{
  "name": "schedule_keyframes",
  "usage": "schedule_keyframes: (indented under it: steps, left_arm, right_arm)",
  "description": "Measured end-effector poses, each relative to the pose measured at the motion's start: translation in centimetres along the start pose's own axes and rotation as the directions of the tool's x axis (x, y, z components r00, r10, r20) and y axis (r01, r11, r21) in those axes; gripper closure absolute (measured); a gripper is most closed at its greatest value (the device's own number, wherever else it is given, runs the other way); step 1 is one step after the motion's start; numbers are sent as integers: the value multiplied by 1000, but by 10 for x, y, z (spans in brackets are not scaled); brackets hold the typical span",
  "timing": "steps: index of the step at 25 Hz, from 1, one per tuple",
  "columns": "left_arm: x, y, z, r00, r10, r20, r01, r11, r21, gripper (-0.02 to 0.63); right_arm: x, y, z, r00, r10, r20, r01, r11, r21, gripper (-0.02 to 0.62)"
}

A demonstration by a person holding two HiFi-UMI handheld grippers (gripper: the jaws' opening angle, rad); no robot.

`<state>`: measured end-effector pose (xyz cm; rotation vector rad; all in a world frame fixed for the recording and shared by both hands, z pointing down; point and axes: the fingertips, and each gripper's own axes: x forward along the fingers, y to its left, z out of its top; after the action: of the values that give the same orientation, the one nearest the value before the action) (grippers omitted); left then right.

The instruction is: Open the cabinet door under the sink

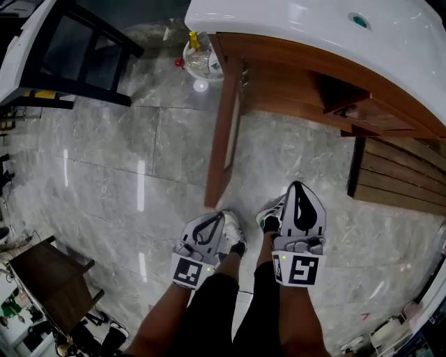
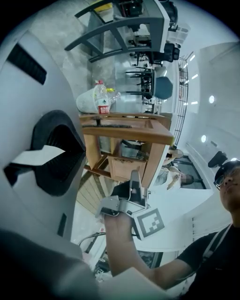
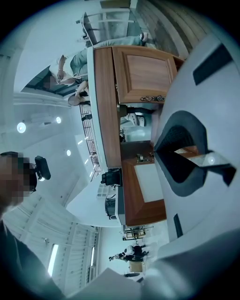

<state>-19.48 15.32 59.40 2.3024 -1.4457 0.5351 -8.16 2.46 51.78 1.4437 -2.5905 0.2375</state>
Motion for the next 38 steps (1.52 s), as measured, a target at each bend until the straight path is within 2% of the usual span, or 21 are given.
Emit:
schedule_keyframes:
  steps: [5, 8, 12, 15, 18, 24, 27, 31, 32, 33, 38]
  left_arm:
    - [30, -34, 37, 996, -71, 49, 71, 997, -3, 583]
    - [54, -39, 69, 992, -84, 94, 83, 996, 13, 583]
    - [87, -41, 111, 985, -77, 153, 81, 996, -20, 583]
    - [111, -45, 136, 977, -95, 189, 95, 995, 12, 583]
    - [137, -50, 149, 975, -117, 188, 111, 993, 40, 583]
    - [180, -51, 163, 976, -102, 191, 101, 995, 13, 581]
    - [199, -53, 169, 976, -113, 186, 112, 994, 18, 581]
    - [222, -53, 177, 976, -119, 185, 117, 993, 23, 578]
    - [228, -53, 179, 974, -124, 187, 123, 992, 21, 559]
    - [233, -54, 181, 972, -133, 192, 131, 991, 22, 498]
    - [262, -58, 191, 967, -171, 189, 162, 985, 63, 402]
  right_arm:
    - [-5, -26, 6, 999, -39, 10, 39, 999, 3, 575]
    - [-9, -42, 13, 998, -63, 14, 62, 998, 6, 575]
    - [-14, -63, 23, 996, -89, 22, 89, 996, 12, 575]
    - [-19, -81, 28, 994, -109, 28, 108, 994, 17, 575]
    - [-20, -99, 29, 992, -123, 27, 122, 992, 20, 575]
    - [-17, -133, 28, 989, -144, 23, 143, 989, 44, 574]
    - [-11, -146, 29, 985, -170, 25, 167, 982, 85, 575]
    - [-6, -159, 27, 985, -173, 18, 171, 981, 89, 575]
    - [-5, -162, 27, 985, -172, 19, 170, 981, 91, 574]
    - [-4, -165, 26, 985, -171, 19, 169, 981, 92, 575]
    - [3, -177, 22, 986, -164, 11, 162, 982, 101, 575]
